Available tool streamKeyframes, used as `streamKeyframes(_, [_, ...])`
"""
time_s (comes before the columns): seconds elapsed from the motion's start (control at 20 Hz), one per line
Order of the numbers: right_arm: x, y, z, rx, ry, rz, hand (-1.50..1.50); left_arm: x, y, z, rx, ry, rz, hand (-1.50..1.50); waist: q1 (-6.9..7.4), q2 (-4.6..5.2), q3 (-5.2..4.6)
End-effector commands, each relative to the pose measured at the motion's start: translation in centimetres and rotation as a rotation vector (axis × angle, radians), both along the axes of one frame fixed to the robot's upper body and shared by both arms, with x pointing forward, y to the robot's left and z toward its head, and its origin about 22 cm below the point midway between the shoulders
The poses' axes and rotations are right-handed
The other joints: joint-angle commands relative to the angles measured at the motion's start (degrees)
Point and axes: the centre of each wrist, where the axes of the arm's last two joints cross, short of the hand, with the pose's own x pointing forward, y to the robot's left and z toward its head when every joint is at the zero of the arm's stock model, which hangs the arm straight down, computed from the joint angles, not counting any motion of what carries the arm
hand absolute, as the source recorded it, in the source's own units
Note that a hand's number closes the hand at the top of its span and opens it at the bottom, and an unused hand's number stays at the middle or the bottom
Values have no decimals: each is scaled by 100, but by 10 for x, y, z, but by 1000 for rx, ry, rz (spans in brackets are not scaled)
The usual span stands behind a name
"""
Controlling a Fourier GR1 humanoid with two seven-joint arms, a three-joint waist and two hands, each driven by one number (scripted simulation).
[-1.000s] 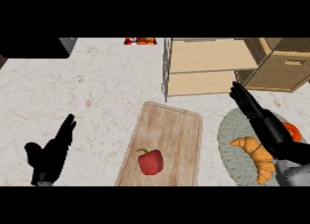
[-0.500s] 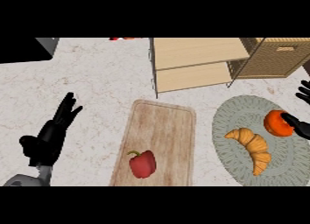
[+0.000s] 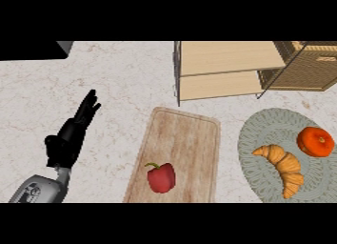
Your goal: Pick the squash from the placemat and place it in the tiered shelf
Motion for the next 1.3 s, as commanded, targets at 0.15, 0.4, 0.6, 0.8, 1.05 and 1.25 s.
streamKeyframes(0.15, [-33, -40, 27, -31, 145, 257, -150, 6, -9, 4, -3, -8, -22, 0, 99, -24, -24])
streamKeyframes(0.4, [-12, -14, 72, -132, 269, 322, -150, 10, -12, 11, 12, -2, -28, 0, 103, -36, -32])
streamKeyframes(0.6, [2, 0, 117, -185, 369, 373, -150, 4, -17, -7, 8, -3, -9, 0, 109, -27, -37])
streamKeyframes(0.8, [2, 5, 138, -288, 609, 473, -150, 18, -11, 6, 16, -7, -14, 0, 77, -20, -39])
streamKeyframes(1.05, [9, 36, 160, -432, 839, 512, -150, 11, -13, 1, 15, 1, -31, 0, 115, -22, -37])
streamKeyframes(1.25, [14, 59, 181, -460, 922, 482, -150, 17, -16, 5, 25, 2, -18, 0, 113, -24, -30])
